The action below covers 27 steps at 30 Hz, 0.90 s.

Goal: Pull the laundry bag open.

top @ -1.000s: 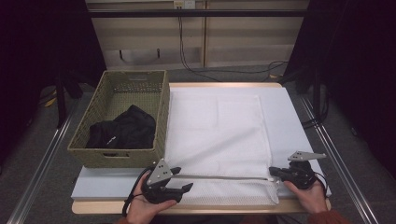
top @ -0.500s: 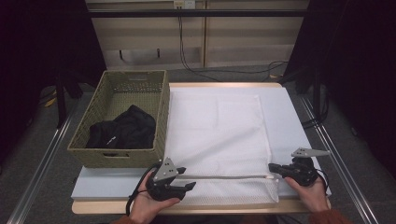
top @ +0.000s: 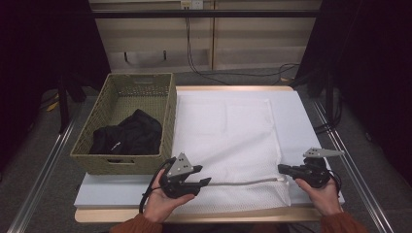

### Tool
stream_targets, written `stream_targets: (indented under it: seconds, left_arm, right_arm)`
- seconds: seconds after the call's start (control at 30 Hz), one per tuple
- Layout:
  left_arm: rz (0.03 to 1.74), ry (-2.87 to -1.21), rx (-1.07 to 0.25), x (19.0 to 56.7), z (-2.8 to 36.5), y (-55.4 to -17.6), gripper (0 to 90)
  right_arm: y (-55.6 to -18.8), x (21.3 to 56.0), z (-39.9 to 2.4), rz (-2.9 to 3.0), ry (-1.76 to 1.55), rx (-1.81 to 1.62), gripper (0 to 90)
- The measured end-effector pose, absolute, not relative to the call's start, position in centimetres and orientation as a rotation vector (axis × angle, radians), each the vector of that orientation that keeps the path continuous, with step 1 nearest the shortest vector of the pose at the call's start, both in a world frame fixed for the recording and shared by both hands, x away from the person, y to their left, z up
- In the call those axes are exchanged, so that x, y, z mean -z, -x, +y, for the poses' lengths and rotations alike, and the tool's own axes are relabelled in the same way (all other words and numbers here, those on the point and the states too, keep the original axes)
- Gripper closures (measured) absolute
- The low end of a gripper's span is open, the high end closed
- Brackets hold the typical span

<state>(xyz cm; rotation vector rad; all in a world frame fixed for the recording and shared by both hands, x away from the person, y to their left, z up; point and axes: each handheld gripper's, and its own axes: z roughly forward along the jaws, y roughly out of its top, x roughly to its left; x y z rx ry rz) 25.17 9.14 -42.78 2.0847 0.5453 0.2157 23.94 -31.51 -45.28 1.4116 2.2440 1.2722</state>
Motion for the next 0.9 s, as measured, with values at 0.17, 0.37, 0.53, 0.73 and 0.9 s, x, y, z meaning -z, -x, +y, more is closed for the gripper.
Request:
stream_targets:
  seconds: [0.17, 0.37, 0.53, 0.73, 0.9]
  left_arm:
    - [0.491, -2.117, -0.212, 42.4, 8.0, -25.5, 52.9]
    - [0.442, -2.107, -0.204, 41.9, 6.4, -26.1, 57.1]
    - [0.433, -2.08, -0.185, 41.9, 5.3, -26.5, 65.4]
    - [0.392, -2.097, -0.141, 42.5, 3.2, -26.6, 73.5]
    - [0.349, -2.112, -0.107, 42.8, 1.4, -26.4, 77.2]
  right_arm:
    - [-24.5, 44.5, -31.5, 2.237, -1.397, -1.275, 90.0]
    - [-25.3, 43.1, -31.5, 2.199, -1.378, -1.336, 90.0]
    - [-25.6, 43.2, -31.2, 2.182, -1.375, -1.366, 90.0]
    - [-25.3, 44.3, -31.2, 2.179, -1.404, -1.413, 90.0]
    - [-25.2, 44.3, -31.3, 2.168, -1.414, -1.437, 90.0]
